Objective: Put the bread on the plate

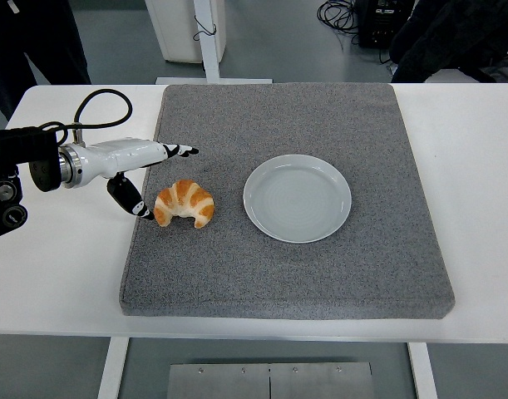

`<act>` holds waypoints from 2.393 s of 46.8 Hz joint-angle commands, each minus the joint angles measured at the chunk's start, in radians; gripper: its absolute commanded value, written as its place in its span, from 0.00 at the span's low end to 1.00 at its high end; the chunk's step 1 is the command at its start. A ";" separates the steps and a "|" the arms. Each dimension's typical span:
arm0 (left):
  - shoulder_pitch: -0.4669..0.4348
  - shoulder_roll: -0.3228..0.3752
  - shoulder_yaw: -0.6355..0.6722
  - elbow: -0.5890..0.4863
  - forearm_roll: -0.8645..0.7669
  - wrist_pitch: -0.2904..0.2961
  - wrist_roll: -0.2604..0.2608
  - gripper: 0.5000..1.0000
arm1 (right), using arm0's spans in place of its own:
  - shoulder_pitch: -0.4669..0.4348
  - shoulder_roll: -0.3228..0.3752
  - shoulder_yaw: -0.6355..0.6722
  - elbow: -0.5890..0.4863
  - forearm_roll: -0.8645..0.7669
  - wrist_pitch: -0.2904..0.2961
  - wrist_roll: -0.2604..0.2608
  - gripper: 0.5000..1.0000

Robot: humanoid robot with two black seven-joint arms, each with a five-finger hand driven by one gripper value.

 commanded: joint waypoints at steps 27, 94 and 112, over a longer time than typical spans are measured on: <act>0.103 -0.073 0.002 0.011 0.096 0.138 0.004 0.97 | 0.000 0.000 0.000 0.000 0.000 0.000 0.000 1.00; 0.167 -0.166 0.003 0.155 0.098 0.259 -0.010 0.51 | 0.000 0.000 0.000 0.000 0.000 0.000 0.000 1.00; 0.164 -0.166 0.002 0.155 0.092 0.259 -0.013 0.00 | 0.000 0.000 0.000 0.000 0.000 0.000 0.000 1.00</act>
